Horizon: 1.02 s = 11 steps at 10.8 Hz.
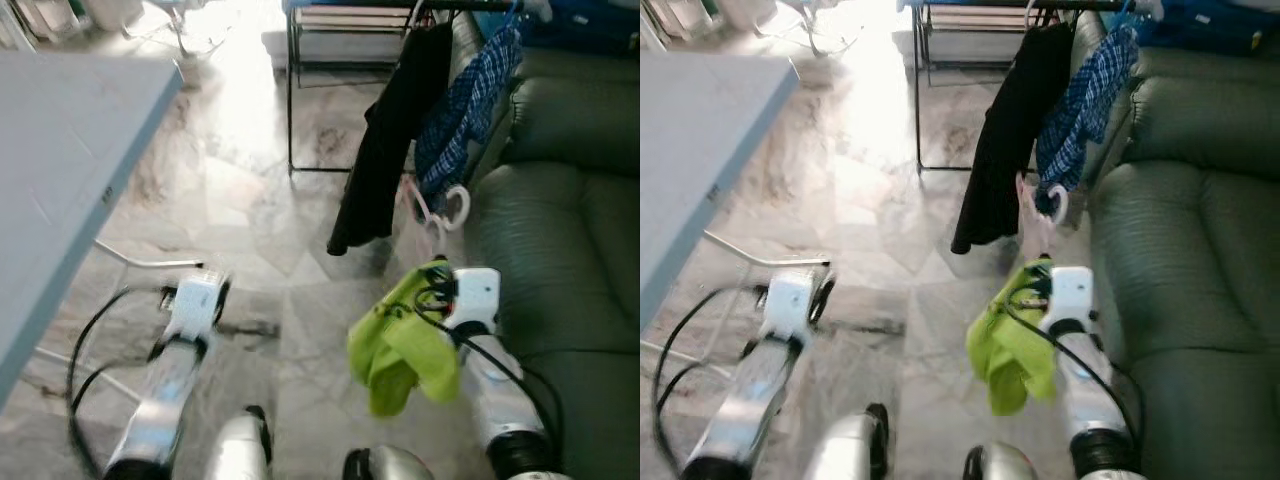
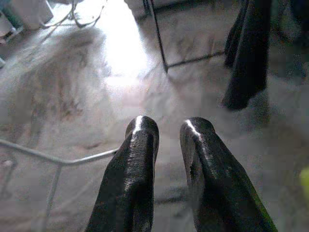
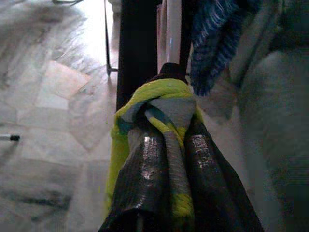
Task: Hang hanger
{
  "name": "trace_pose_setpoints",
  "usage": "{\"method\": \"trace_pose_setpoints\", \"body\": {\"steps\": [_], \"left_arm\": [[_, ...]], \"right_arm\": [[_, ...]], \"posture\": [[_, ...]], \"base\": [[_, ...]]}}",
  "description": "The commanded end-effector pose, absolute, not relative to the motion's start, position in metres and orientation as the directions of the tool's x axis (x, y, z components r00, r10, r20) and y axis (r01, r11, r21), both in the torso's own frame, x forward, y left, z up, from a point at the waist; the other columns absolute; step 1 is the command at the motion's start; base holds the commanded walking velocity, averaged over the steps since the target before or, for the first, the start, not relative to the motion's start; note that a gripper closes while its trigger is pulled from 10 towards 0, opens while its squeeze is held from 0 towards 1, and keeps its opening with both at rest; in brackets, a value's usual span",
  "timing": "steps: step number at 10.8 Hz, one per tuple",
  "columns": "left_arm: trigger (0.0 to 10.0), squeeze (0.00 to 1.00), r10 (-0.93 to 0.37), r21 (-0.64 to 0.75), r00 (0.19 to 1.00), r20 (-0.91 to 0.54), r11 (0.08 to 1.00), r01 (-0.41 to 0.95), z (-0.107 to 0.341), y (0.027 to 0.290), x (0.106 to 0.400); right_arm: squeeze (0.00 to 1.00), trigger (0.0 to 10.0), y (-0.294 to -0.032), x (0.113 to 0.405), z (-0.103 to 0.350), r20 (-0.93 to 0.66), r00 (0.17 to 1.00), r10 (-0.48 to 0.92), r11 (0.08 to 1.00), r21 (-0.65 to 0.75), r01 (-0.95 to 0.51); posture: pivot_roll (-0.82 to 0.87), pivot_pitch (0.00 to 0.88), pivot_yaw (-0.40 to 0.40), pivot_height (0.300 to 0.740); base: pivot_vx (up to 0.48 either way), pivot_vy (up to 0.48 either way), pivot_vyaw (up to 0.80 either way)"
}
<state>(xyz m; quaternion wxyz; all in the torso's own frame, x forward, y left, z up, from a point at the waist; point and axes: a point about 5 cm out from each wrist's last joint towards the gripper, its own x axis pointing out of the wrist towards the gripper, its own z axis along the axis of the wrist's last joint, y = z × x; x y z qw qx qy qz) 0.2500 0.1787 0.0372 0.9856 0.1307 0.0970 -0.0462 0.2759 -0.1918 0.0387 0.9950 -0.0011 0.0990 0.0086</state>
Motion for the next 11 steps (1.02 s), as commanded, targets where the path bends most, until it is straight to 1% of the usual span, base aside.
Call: {"method": "trace_pose_setpoints", "body": {"steps": [1, 2, 3, 4, 5, 6, 7, 8, 10, 11], "left_arm": [[10.0, 0.0, -0.018, 0.271, 0.98, -0.197, 0.96, 0.073, 0.039, 0.185, 0.25], [10.0, 0.0, 0.0, 0.272, 0.984, -0.18, 0.961, 0.05, 0.041, 0.185, 0.251], [10.0, 0.0, -0.03, 0.27, 0.984, -0.174, 0.96, 0.077, 0.04, 0.176, 0.252], [10.0, 0.0, -0.04, 0.259, 0.984, -0.172, 0.962, 0.084, 0.043, 0.171, 0.253], [10.0, 0.0, -0.07, 0.263, 0.984, -0.163, 0.958, 0.111, 0.045, 0.166, 0.252], [10.0, 0.0, -0.108, 0.282, 0.979, -0.17, 0.947, 0.154, 0.042, 0.163, 0.251], [10.0, 0.0, -0.056, 0.279, 0.981, -0.187, 0.954, 0.108, 0.04, 0.175, 0.254], [10.0, 0.0, -0.028, 0.198, 0.977, -0.212, 0.978, 0.071, 0.041, 0.186, 0.259], [10.0, 0.0, -0.029, 0.17, 0.977, -0.212, 0.983, 0.066, 0.045, 0.185, 0.257], [10.0, 0.0, -0.029, 0.123, 0.974, -0.224, 0.991, 0.058, 0.039, 0.184, 0.248]], "right_arm": [[0.0, 10.0, -0.189, 0.283, 0.055, -0.129, 0.991, 0.039, 0.999, -0.004, -0.04], [0.0, 10.0, -0.189, 0.282, 0.056, -0.109, 0.992, 0.058, 0.996, -0.054, -0.064], [0.0, 10.0, -0.196, 0.279, 0.046, -0.146, 0.989, 0.005, 1.0, -0.023, -0.009], [0.0, 10.0, -0.192, 0.28, 0.051, -0.131, 0.991, 0.028, 0.999, -0.026, -0.032], [0.0, 10.0, -0.191, 0.277, 0.057, -0.114, 0.992, 0.061, 0.996, -0.062, -0.068], [0.0, 10.0, -0.194, 0.273, 0.059, -0.111, 0.991, 0.076, 0.993, -0.085, -0.085], [0.0, 10.0, -0.196, 0.273, 0.059, -0.116, 0.99, 0.078, 0.991, -0.095, -0.089], [0.0, 10.0, -0.194, 0.277, 0.064, -0.106, 0.99, 0.093, 0.989, -0.105, -0.104], [0.0, 10.0, -0.19, 0.275, 0.068, -0.098, 0.99, 0.099, 0.989, -0.103, -0.109], [0.0, 10.0, -0.189, 0.274, 0.066, -0.102, 0.99, 0.095, 0.99, -0.096, -0.105]], "posture": [[0.1, 0.154, -0.042, 0.74], [0.11, 0.148, -0.033, 0.74], [0.1, 0.151, -0.044, 0.74], [0.09, 0.15, -0.055, 0.74], [0.07, 0.153, -0.077, 0.74], [0.07, 0.158, -0.1, 0.74], [0.07, 0.169, -0.11, 0.74], [0.06, 0.19, -0.119, 0.74], [0.07, 0.205, -0.112, 0.74], [0.07, 0.216, -0.105, 0.74]], "base": [[0.0, 0.0, 0.0], [0.0, 0.0, 0.8], [0.0, 0.0, 0.8], [0.0, 0.0, 0.8], [0.0, 0.0, 0.8], [0.0, 0.0, 0.8], [0.0, 0.0, 0.8], [0.0, 0.0, 0.8], [0.0, 0.0, 0.8], [0.0, 0.0, 0.8]]}}
